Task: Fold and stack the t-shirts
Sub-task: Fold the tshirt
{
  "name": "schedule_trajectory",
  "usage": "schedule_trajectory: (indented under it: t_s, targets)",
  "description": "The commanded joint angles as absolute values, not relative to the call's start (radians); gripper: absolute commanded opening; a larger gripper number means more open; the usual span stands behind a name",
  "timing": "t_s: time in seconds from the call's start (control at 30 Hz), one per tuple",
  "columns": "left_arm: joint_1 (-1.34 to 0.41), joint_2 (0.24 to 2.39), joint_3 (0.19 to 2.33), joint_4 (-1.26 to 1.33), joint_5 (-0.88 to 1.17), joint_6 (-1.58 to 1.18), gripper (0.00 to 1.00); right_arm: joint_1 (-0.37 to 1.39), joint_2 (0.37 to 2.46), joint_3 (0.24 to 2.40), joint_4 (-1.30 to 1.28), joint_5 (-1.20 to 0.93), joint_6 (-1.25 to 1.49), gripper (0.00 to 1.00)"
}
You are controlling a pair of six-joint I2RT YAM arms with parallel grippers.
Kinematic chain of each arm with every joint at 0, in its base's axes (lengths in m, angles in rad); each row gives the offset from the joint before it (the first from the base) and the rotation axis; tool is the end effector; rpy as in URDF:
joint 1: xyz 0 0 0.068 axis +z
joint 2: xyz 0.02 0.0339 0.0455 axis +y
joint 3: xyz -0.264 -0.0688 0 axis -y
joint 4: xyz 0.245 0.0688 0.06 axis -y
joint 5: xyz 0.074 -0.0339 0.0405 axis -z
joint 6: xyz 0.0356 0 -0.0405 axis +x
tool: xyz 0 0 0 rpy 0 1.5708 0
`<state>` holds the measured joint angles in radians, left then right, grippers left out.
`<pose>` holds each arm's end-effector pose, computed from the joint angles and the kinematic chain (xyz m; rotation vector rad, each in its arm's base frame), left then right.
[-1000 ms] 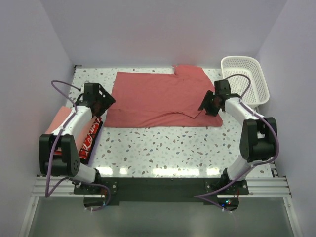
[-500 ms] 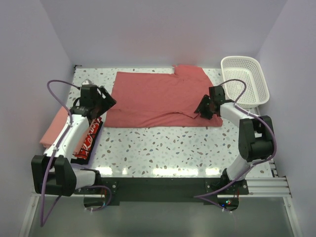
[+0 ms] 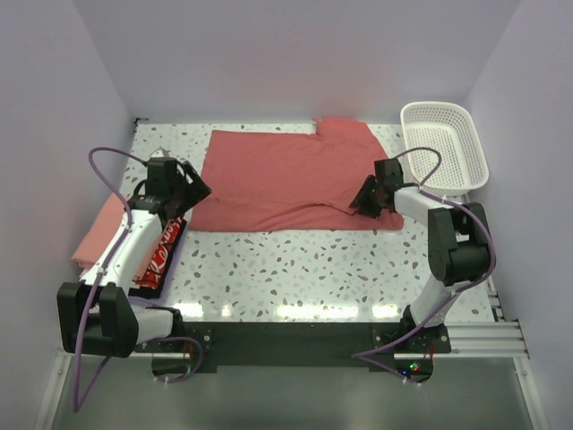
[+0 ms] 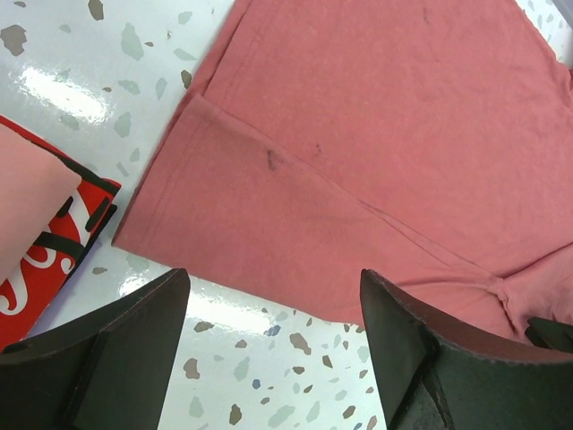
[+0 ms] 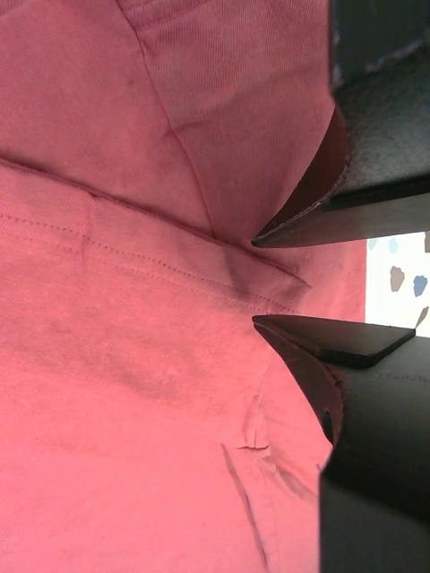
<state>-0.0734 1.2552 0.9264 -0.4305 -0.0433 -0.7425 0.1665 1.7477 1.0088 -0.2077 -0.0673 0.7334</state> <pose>0.2682 -0.0182 0.2667 -0.7945 2.2188 -0.3548 0.3467 0.0607 0.1639 0.6928 2.4783 0.4391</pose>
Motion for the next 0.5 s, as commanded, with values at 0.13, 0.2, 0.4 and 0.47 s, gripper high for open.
schedule_trajectory:
  t_s: [0.13,0.2,0.4,0.47]
  targets:
    - [-0.074,1.239,0.92,-0.407,-0.041,-0.719,0.81,0.187,1.776,1.012,-0.146,-0.063,0.765,0.31]
    - [-0.074,1.241,0.92,-0.405,-0.041,-0.718,0.81,0.19,1.789,1.022,-0.147,-0.063,0.767,0.26]
    - [-0.074,1.244,0.914,-0.4,-0.038,-0.716,0.81,0.195,1.795,1.043,-0.149,-0.068,0.772,0.06]
    - [-0.074,1.244,0.916,-0.4,-0.038,-0.716,0.81,0.198,1.795,1.054,-0.156,-0.066,0.772,0.04]
